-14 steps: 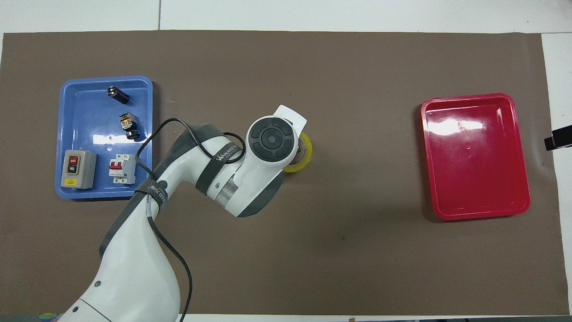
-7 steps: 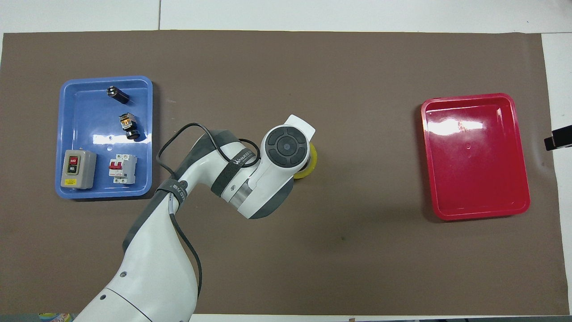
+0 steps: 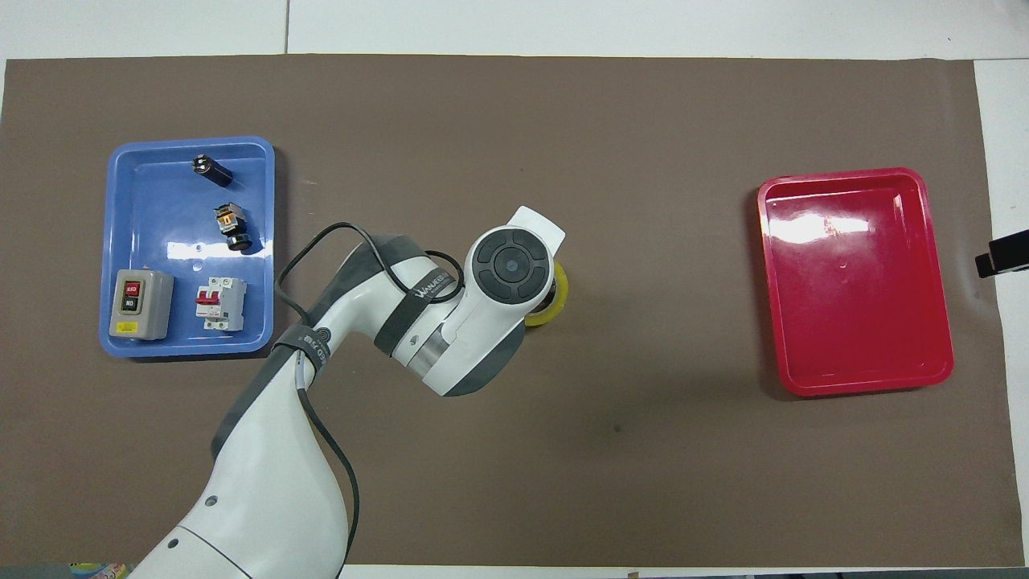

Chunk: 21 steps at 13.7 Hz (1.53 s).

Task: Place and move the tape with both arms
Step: 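Set the tape on the table and open the left gripper, then withdraw the left gripper while the right gripper reaches the tape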

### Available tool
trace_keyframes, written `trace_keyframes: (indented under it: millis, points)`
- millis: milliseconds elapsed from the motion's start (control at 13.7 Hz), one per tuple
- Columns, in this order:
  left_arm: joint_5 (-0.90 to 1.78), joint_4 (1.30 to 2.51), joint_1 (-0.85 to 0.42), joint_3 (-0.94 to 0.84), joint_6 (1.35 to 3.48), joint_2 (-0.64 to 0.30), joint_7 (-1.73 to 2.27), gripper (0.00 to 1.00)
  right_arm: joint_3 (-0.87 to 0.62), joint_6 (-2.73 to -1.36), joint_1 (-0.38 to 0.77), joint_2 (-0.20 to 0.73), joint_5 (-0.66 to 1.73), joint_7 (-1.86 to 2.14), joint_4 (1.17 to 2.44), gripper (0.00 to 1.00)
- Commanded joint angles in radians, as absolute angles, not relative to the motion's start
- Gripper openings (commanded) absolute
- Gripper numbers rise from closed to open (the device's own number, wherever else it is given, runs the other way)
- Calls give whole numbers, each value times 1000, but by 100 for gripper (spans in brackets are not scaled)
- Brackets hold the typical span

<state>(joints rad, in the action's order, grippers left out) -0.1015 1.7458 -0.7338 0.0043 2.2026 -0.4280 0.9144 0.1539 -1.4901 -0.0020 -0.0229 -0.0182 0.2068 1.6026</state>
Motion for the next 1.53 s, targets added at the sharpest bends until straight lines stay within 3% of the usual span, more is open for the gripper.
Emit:
trace_keyframes:
  millis: [0, 146, 437, 655, 874, 1238, 1456]
  points:
    - [-129, 1911, -657, 8, 2204, -220, 870, 100, 153, -1491, -8, -90, -3, 232, 1708, 100]
    - [-127, 1971, -586, 6, 2185, -120, 789, 100, 140, -1593, 33, -104, 2, 220, 1761, 100]
    - [-117, 1961, -433, 6, 2102, -48, 594, 100, 133, -1797, 285, -101, 2, -53, 1862, 100]
    - [-37, 1939, -303, 11, 2065, -11, 406, 100, 133, -1989, 400, 59, 78, -185, 1850, 100]
    - [2, 1847, -183, 18, 1895, 2, 205, 100, 133, -2187, 515, 182, 80, -334, 1853, 100]
    - [24, 1666, -42, 20, 1677, -9, 16, 100, 132, -2345, 647, 336, 81, -454, 1847, 100]
    - [55, 1606, 17, 20, 1563, -8, -30, 100, 133, -2344, 666, 373, 75, -424, 1855, 100]
